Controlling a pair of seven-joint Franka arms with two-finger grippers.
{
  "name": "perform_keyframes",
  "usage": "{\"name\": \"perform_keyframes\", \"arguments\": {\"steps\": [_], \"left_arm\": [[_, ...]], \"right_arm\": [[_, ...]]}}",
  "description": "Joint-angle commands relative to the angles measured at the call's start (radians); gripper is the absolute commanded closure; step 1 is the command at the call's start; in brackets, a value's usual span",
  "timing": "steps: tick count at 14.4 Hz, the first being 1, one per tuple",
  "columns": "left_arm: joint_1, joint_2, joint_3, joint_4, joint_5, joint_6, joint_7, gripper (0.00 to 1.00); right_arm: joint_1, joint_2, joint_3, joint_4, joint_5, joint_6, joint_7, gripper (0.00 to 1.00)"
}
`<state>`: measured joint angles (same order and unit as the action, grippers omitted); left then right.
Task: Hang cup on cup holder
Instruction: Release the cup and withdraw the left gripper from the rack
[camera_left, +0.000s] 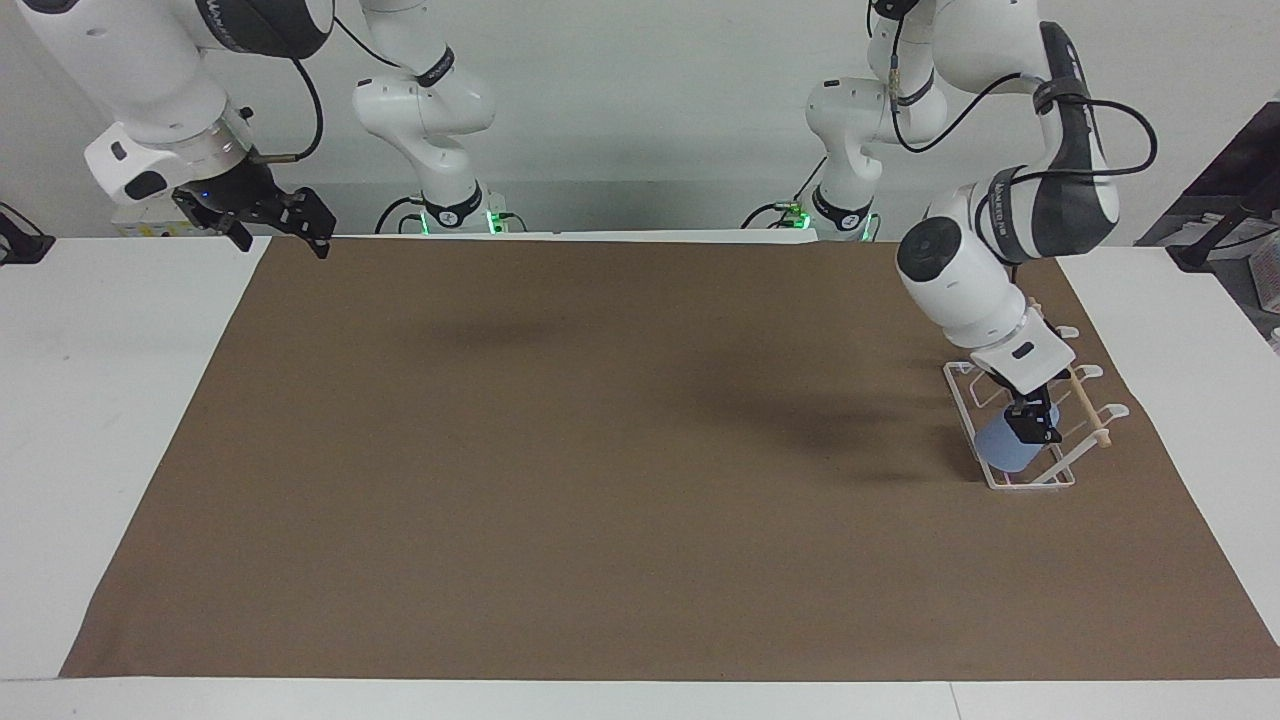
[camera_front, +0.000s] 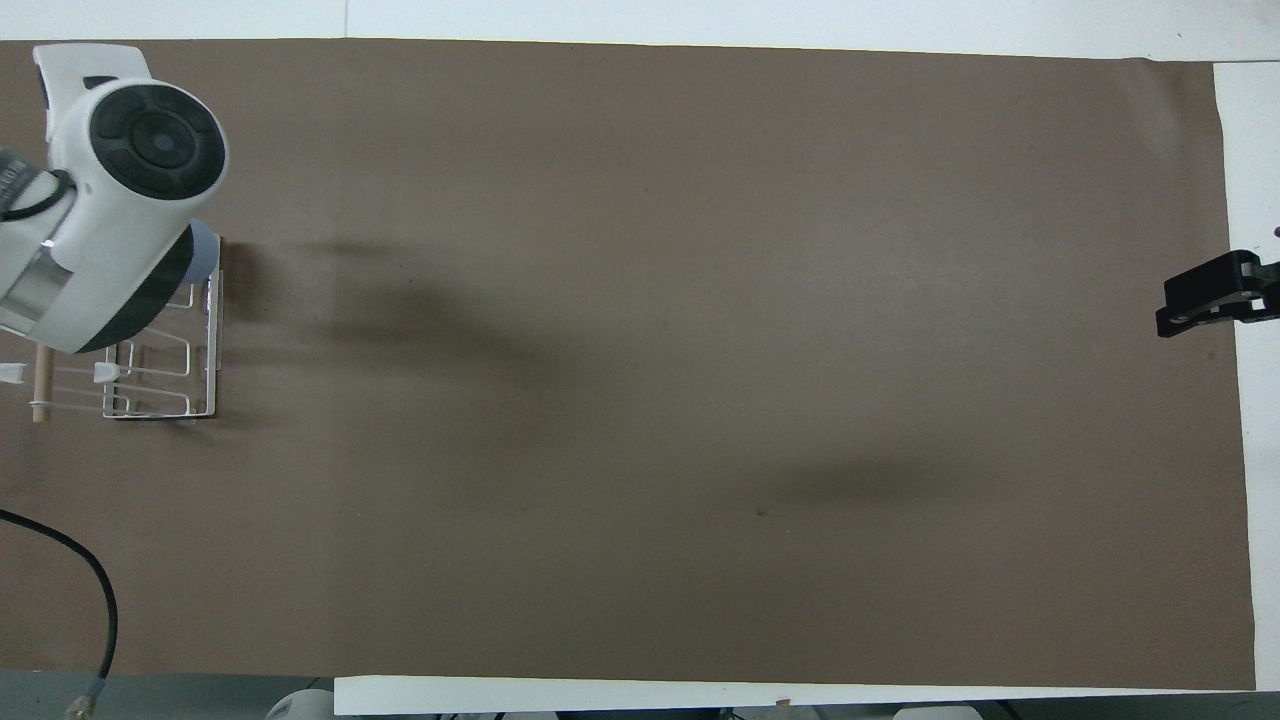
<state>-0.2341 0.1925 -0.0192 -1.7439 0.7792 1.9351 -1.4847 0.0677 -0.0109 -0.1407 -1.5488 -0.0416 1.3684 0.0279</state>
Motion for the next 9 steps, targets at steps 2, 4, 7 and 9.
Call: {"name": "perform_keyframes", "arguments": {"steps": [2, 4, 7, 9], "left_arm": [[0.036, -0.001, -0.001, 0.078, -0.214, 0.002, 0.188, 0.00], [0.045, -0.024, 0.001, 0.087, -0.358, -0.007, 0.327, 0.00], [0.096, -0.065, 0.002, 0.090, -0.576, -0.089, 0.634, 0.00], [0.120, -0.091, 0.002, 0.092, -0.629, -0.178, 0.864, 0.00]], "right_arm": [[-0.003, -0.014, 0.001, -0.017, 0.022, -0.002, -0.022, 0.01], [-0.002, -0.012, 0.001, -0.017, 0.022, -0.002, -0.022, 0.01], [-0.003, -0.012, 0.001, -0.017, 0.022, -0.002, -0.022, 0.01], [-0.003, -0.012, 0.001, -0.017, 0.022, -0.002, -0.022, 0.01]]}}
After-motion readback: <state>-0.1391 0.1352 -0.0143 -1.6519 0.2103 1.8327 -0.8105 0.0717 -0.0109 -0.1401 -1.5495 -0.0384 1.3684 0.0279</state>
